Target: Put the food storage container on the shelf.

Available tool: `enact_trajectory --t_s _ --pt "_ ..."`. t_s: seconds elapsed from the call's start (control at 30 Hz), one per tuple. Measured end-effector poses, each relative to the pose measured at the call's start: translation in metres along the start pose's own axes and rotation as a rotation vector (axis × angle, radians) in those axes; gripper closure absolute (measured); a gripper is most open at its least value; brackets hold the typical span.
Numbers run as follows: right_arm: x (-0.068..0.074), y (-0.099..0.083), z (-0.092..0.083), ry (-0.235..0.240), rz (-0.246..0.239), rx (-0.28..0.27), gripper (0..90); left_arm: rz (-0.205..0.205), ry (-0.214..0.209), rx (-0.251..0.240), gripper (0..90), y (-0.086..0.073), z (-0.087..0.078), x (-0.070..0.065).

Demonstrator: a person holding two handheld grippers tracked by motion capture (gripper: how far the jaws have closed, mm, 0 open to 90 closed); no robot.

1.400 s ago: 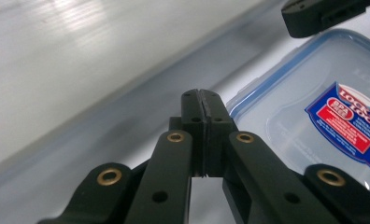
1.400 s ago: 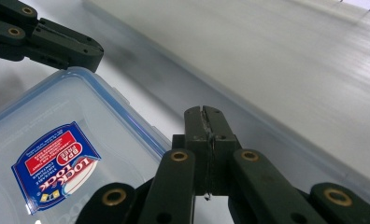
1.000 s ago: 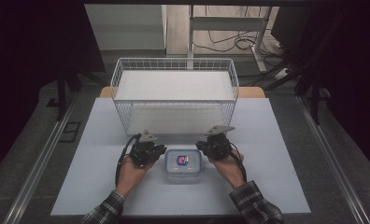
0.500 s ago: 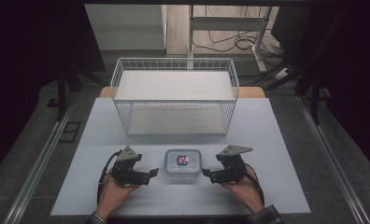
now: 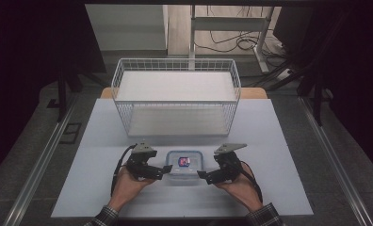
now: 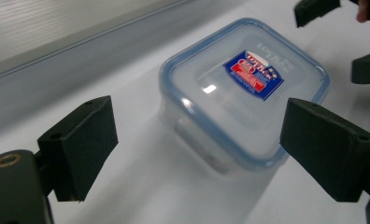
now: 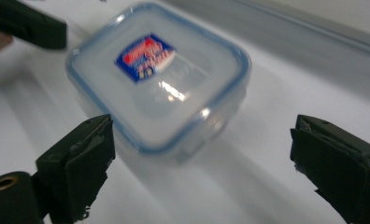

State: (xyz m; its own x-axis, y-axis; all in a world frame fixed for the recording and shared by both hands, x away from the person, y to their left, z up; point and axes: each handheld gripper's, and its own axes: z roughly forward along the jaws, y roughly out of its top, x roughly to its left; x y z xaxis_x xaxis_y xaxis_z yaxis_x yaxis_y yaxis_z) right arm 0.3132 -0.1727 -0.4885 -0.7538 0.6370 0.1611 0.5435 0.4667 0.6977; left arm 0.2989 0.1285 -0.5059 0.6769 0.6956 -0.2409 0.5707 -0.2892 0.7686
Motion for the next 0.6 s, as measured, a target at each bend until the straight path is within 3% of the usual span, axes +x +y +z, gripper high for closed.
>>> enact_trajectory --t_s 0.1,0.3,0.33,0.43,0.57,0.6 --pt "-0.002 0.007 0.011 0.032 0.023 0.003 7.4 -0.005 -0.026 0.025 9.6 0.007 0.012 0.000" --pt "-0.009 0.013 0.031 0.052 0.055 0.025 5.8 -0.020 -0.087 0.072 8.9 0.010 0.033 0.002" --pt "-0.012 0.013 0.037 0.105 0.101 0.037 6.4 -0.049 -0.139 0.076 9.8 0.008 0.038 0.003" --pt "-0.012 0.010 0.040 0.179 0.140 0.043 10.1 -0.073 -0.157 0.078 8.8 0.005 0.037 0.003" --pt "-0.010 0.007 0.036 0.177 0.127 0.045 13.3 -0.087 -0.165 0.092 11.4 0.001 0.032 0.002" --pt "-0.008 0.004 0.032 0.181 0.120 0.049 17.6 -0.099 -0.172 0.096 11.9 -0.002 0.030 0.001"
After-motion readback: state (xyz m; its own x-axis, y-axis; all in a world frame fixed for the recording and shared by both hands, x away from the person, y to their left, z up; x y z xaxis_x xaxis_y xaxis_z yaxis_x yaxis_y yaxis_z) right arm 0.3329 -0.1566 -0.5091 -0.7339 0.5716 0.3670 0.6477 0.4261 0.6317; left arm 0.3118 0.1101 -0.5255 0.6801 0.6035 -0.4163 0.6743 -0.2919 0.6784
